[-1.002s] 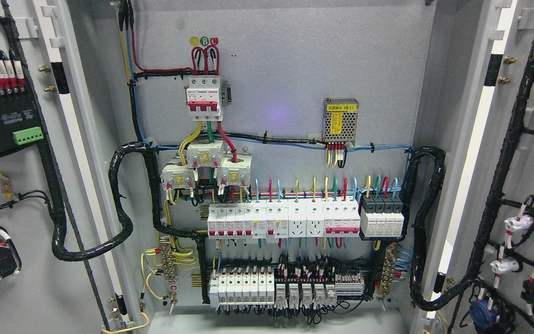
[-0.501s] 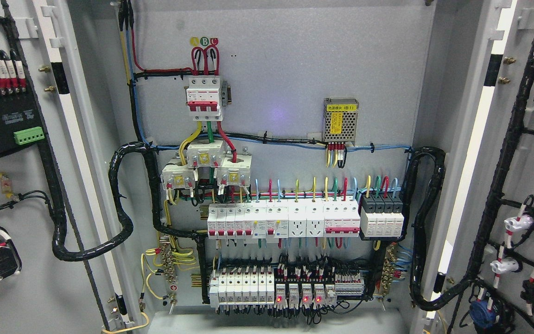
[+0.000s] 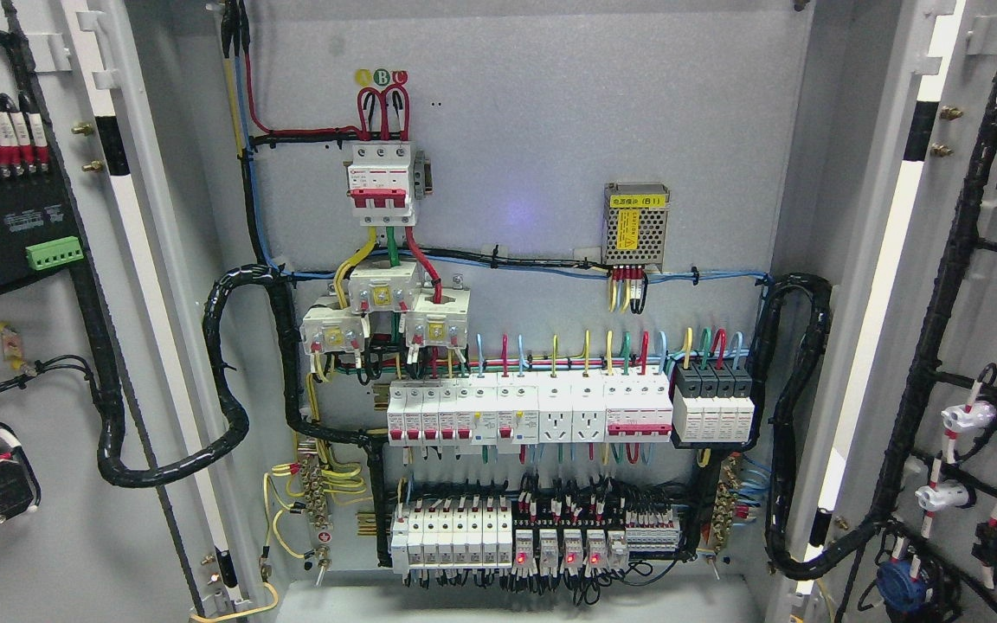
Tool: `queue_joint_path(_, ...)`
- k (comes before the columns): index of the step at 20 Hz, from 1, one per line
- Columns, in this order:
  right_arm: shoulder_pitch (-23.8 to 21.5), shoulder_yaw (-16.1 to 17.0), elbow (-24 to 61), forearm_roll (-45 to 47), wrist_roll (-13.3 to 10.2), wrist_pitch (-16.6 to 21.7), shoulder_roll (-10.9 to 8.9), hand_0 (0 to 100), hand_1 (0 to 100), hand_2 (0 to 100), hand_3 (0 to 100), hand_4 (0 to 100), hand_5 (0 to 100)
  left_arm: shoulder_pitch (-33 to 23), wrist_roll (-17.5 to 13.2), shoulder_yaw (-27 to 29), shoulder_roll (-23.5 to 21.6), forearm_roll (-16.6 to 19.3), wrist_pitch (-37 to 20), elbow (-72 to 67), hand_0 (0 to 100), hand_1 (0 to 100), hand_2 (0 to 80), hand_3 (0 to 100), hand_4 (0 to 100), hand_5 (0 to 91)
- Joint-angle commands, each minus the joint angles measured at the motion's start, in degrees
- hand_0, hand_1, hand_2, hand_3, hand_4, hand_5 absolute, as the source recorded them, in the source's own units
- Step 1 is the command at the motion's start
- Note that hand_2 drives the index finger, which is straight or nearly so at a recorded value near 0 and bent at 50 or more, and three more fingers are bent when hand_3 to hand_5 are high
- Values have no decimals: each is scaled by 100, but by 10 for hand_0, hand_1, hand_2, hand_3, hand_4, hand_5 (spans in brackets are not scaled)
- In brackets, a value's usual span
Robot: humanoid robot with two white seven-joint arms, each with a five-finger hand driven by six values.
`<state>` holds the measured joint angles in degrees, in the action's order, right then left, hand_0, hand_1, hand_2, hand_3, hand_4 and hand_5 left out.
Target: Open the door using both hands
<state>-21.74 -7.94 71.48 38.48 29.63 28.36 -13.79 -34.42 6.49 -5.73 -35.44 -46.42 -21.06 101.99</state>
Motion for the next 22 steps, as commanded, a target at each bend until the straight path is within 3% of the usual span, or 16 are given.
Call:
queue_joint_path(1,433,-103,-2813,-16,-10,38,552,190,0,0,0,0,0,41,-17,-1273,932,115,-3,-1917,0,0,0,0,0,0)
queue_joint_path(8,953,-129,-4448,-191,-72,38,605,190,0,0,0,0,0,541,-43,-1334,1715,220,32,-4219,0,0,0,0,0,0)
queue_joint_path(11,953,-129,-4713,-752,-124,38,605,190,0,0,0,0,0,848,-270,-1457,1952,405,32,-5317,0,0,0,0,0,0)
queue_joint_path(14,961,-86,-5029,-1499,-720,-15,605,190,0,0,0,0,0,1156,-622,-1475,2137,414,32,-6363,0,0,0,0,0,0)
queue_joint_path(17,961,-129,-5231,-1545,-1204,-85,623,190,0,0,0,0,0,1420,-1017,-1484,2330,423,41,-7375,0,0,0,0,0,0)
queue_joint_path(20,1128,-164,-5539,-1554,-1872,-611,763,190,0,0,0,0,0,1622,-1518,-1475,2383,546,41,-8027,0,0,0,0,0,0)
queue_joint_path(22,1181,-199,-5776,-1632,-1979,-832,790,191,0,0,0,0,0,1675,-1581,-1475,2392,573,50,-8247,0,0,0,0,0,0)
